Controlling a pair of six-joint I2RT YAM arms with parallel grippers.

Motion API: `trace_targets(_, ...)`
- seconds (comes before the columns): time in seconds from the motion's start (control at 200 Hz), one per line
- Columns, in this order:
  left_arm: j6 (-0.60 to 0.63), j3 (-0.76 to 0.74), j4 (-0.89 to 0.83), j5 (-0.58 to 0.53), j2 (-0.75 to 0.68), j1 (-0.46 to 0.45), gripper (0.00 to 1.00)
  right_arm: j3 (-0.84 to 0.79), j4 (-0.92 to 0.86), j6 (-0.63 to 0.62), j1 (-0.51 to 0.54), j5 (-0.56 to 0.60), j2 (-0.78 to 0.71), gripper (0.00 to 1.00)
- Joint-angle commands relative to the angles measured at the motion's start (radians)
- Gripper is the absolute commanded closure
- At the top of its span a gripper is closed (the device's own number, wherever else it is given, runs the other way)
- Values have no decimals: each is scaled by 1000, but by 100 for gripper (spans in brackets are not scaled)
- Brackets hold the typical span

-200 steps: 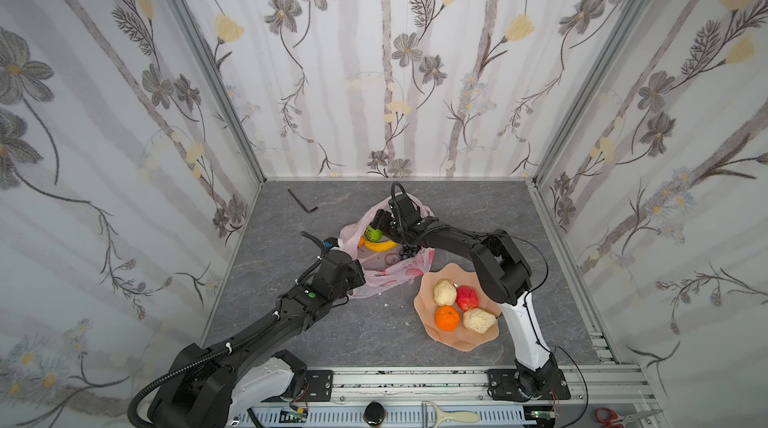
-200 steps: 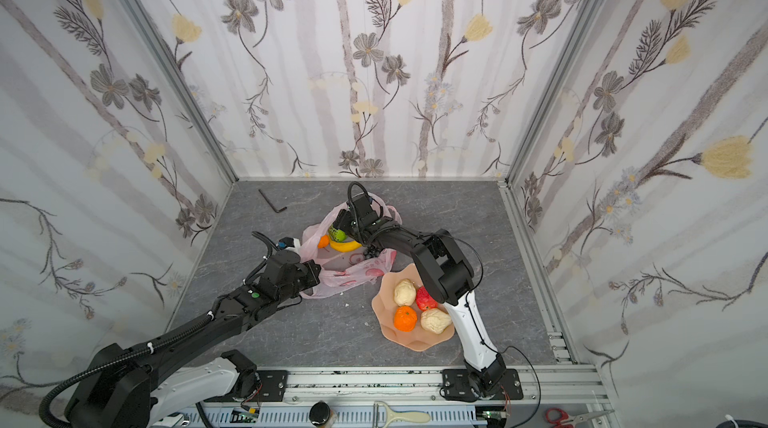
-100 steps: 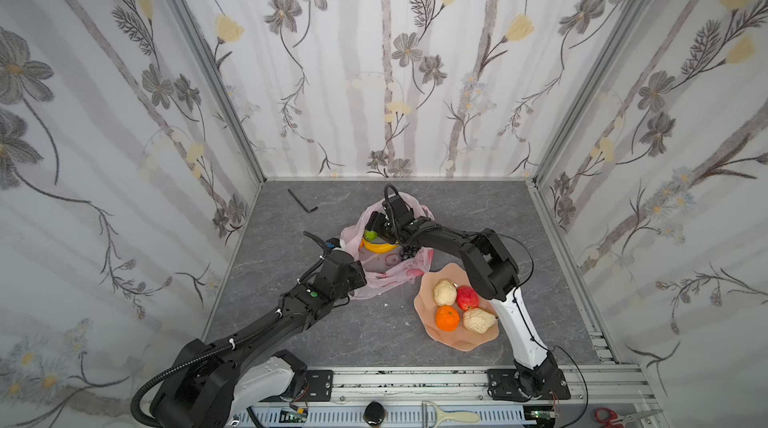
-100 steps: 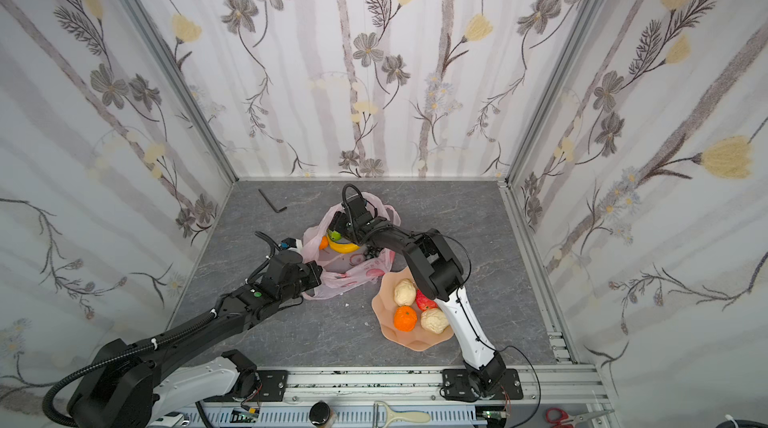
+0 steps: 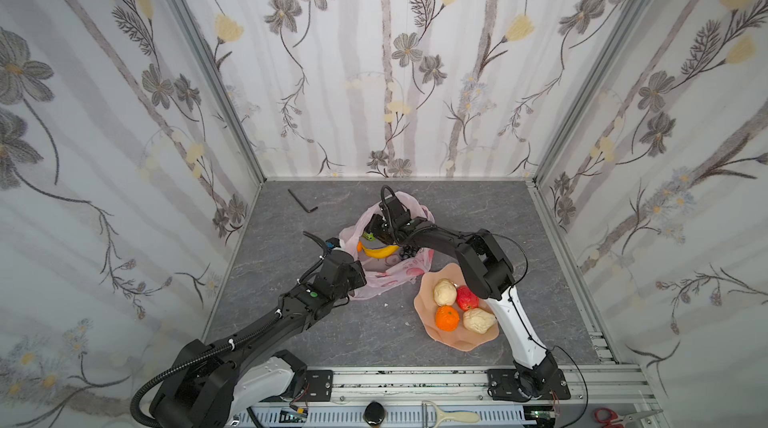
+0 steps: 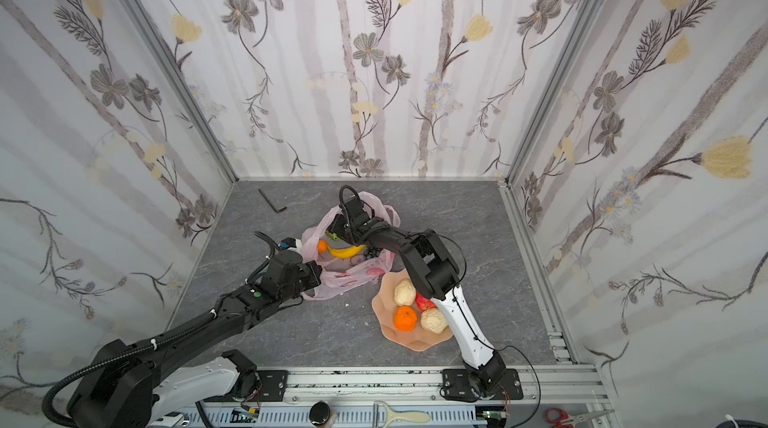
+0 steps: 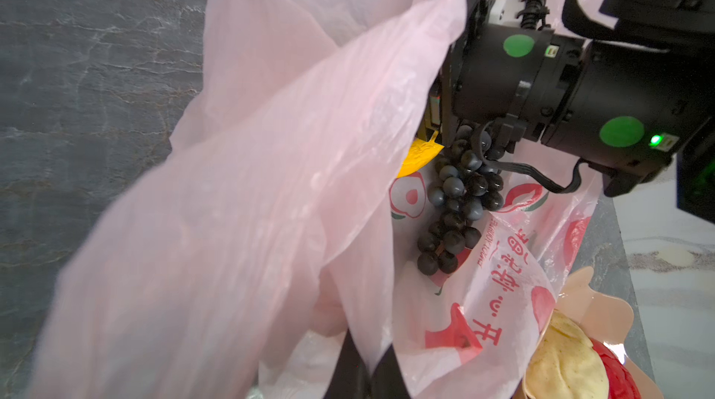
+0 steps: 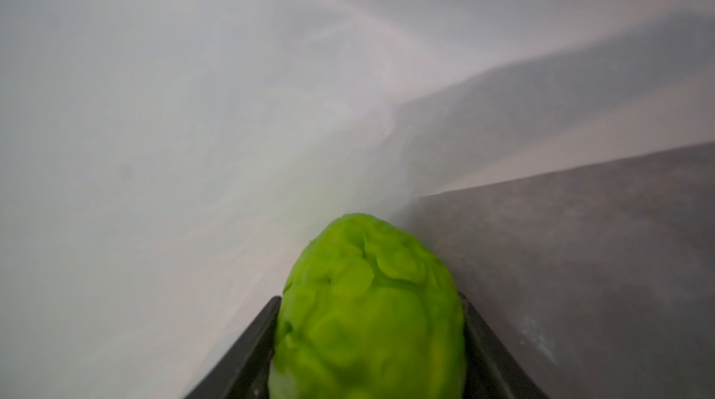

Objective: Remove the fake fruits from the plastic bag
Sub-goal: 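Lift the green fruit out of the bag toward the peach plate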

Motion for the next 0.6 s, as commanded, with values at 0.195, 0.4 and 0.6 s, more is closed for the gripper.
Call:
trace_targets(0.195, -30, 31, 16, -24, 42, 10, 100, -49, 31, -63, 5, 26, -104, 41)
trace_targets(0.4, -21, 96, 22, -10, 121, 52, 100, -209, 59, -136, 28, 55, -264, 38)
trace_targets(0.6, 22, 128, 31, 19, 147, 103, 100, -464, 91, -225, 44, 106, -503, 39)
